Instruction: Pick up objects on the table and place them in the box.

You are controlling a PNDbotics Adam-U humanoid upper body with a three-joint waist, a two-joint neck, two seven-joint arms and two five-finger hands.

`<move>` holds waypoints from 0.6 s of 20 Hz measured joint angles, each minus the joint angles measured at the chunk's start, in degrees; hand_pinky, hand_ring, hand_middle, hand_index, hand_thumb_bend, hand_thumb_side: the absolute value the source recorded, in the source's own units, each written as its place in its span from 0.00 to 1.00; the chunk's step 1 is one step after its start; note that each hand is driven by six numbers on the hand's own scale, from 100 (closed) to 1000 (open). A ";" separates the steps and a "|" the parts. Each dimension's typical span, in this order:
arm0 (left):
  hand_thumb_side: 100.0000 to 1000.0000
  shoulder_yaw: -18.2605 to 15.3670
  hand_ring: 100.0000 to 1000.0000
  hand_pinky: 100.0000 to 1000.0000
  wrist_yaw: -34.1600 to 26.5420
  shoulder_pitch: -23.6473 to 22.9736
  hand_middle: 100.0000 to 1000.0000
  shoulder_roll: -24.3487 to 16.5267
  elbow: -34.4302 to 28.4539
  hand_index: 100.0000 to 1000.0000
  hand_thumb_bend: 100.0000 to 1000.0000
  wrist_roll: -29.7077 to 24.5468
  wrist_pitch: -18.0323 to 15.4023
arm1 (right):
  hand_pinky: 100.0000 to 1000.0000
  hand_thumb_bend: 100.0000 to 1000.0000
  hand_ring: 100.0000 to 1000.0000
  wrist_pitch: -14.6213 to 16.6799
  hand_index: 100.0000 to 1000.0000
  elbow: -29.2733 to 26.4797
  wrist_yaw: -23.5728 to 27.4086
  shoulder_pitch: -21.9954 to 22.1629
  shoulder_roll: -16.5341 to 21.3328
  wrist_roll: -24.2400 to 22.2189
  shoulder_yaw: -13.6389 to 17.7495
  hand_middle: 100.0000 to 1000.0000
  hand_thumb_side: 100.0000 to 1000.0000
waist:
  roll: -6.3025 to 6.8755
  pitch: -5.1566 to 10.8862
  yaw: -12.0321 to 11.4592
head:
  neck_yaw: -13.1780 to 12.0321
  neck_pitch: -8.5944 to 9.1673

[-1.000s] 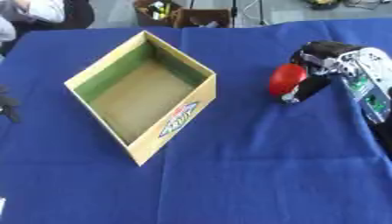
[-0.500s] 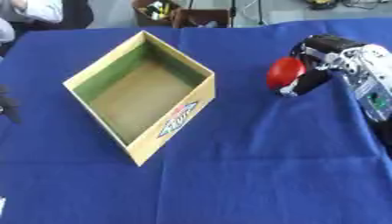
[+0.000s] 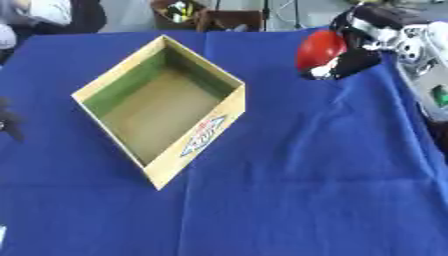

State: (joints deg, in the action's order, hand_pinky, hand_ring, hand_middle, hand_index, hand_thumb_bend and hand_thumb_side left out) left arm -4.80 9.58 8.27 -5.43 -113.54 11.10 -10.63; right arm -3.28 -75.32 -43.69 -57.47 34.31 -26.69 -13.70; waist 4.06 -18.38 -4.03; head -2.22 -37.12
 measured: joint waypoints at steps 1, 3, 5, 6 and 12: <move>0.90 0.00 0.40 0.22 0.00 0.00 0.47 0.00 0.00 0.75 0.00 -0.01 0.01 | 0.50 0.55 0.41 -0.08 0.42 -0.49 0.21 -0.72 -0.45 0.08 -0.08 0.20 0.57 | -0.05 0.01 -0.07 | 0.12 0.00; 0.90 0.01 0.40 0.22 0.00 0.00 0.47 0.00 0.00 0.75 0.00 -0.01 0.01 | 0.50 0.56 0.41 -0.12 0.42 -1.21 0.55 -2.14 -1.59 0.13 -0.29 0.20 0.58 | -0.21 0.02 -0.26 | 0.34 0.00; 0.90 0.02 0.40 0.22 0.00 0.00 0.47 0.00 0.00 0.75 0.00 -0.02 0.01 | 0.50 0.57 0.41 -0.12 0.42 -1.70 0.89 -3.49 -2.96 0.13 -0.71 0.19 0.59 | -0.28 0.04 -0.47 | 0.56 0.00; 0.90 0.03 0.40 0.22 0.00 0.00 0.47 0.00 0.00 0.75 0.00 -0.04 0.00 | 0.50 0.57 0.41 -0.11 0.41 -1.81 1.00 -4.10 -3.66 0.12 -0.95 0.19 0.60 | -0.28 0.07 -0.71 | 0.74 0.00; 0.90 0.38 0.40 0.22 -0.11 0.08 0.47 0.00 0.00 0.75 0.00 -0.37 -0.07 | 0.50 0.57 0.41 0.52 0.41 -1.77 1.14 -8.37 -10.05 -0.45 -2.86 0.19 0.60 | -0.63 0.25 -1.95 | 1.87 0.12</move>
State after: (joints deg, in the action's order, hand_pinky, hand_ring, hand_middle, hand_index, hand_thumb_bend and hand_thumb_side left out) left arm -4.42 9.46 8.34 -5.43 -113.54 10.73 -10.70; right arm -2.76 -77.09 -42.54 -65.85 24.25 -27.14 -16.56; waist 3.42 -18.13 -5.98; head -0.35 -37.00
